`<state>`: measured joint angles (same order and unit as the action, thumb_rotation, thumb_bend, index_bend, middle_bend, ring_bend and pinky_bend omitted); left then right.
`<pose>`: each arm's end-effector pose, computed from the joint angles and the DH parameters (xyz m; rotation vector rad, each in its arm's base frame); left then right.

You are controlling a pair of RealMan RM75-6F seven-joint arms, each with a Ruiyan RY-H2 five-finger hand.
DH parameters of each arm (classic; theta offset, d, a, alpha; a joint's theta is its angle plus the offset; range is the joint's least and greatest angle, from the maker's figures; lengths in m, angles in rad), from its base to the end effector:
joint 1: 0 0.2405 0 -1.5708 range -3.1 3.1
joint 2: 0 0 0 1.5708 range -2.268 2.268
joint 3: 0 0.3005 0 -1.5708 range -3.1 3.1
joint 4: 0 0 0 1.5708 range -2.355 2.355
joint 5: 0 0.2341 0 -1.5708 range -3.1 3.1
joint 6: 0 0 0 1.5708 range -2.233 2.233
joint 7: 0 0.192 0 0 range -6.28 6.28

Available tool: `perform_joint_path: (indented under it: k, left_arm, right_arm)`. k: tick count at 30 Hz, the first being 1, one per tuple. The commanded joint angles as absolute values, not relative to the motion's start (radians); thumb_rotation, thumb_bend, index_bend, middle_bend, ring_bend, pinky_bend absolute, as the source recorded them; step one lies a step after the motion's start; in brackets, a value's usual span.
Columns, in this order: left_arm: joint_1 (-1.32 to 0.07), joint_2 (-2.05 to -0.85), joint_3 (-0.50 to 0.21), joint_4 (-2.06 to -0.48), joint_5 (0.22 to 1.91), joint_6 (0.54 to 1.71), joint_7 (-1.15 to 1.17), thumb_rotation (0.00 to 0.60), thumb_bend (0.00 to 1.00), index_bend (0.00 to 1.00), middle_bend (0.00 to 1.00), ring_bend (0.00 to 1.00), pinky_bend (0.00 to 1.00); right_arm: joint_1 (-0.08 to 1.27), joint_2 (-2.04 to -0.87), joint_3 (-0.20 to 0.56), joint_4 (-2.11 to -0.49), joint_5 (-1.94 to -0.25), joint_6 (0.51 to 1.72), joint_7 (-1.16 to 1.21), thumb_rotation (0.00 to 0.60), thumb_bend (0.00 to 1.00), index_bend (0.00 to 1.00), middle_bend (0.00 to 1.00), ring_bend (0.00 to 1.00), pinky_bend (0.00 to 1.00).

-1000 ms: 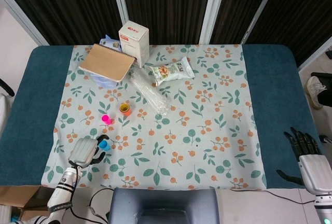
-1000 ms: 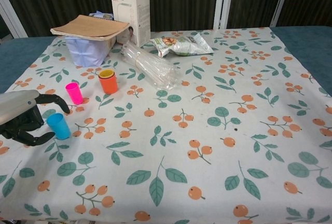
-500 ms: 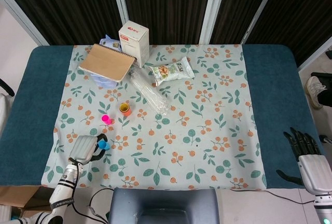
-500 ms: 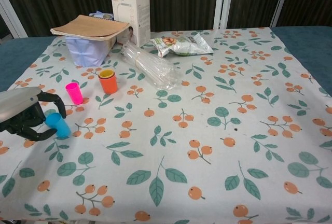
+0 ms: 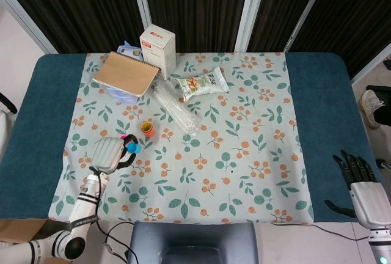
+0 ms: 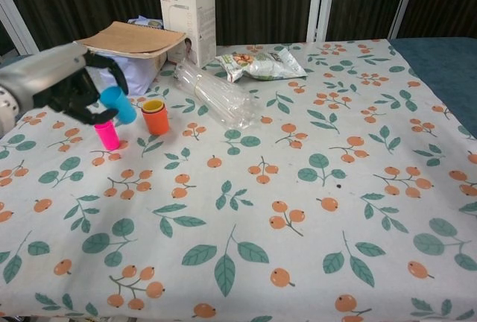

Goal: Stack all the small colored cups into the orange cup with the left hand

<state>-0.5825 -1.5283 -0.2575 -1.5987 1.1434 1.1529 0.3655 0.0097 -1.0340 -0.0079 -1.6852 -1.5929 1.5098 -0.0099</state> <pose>-0.1845 0.4022 -0.0067 -1.5965 -0.9861 -1.0660 -0.3541 -0.1931 0.1669 1.4454 -0.9233 0.8606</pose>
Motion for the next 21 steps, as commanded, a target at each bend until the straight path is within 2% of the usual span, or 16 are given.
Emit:
perform_joint_path:
  k: [1,7,14,21]
  left_arm:
    - [-0.674,-1.583,-0.348,-1.557,1.04,1.122,0.45,0.6,0.36,0.52,1.0,1.0,1.0]
    - [-0.773,-1.67,-0.411,-1.411,0.906,1.082,0.517,0.6,0.36,0.52,1.0,1.0,1.0]
    - [-0.828,-1.725,-0.423,-1.296,0.862,1.057,0.504,0.6,0.36,0.52,1.0,1.0,1.0]
    - [-0.841,-1.745,-0.399,-1.248,0.856,1.044,0.489,0.6,0.36,0.51,1.0,1.0,1.0]
  right_arm:
    - [0.009,-1.032,-0.006,-1.683,-1.59,1.512,-0.003,0.6,0.2,0.0,0.0,0.0,0.0]
    - [0.009,-1.021,0.002,-1.681,-1.574,1.511,0.019,0.6,0.2,0.0,0.0,0.0,0.0]
    - [0.009,-1.01,0.005,-1.681,-1.561,1.508,0.039,0.6,0.2,0.0,0.0,0.0,0.0]
    - [0.009,-1.006,0.006,-1.683,-1.559,1.505,0.042,0.6,0.2,0.0,0.0,0.0,0.0]
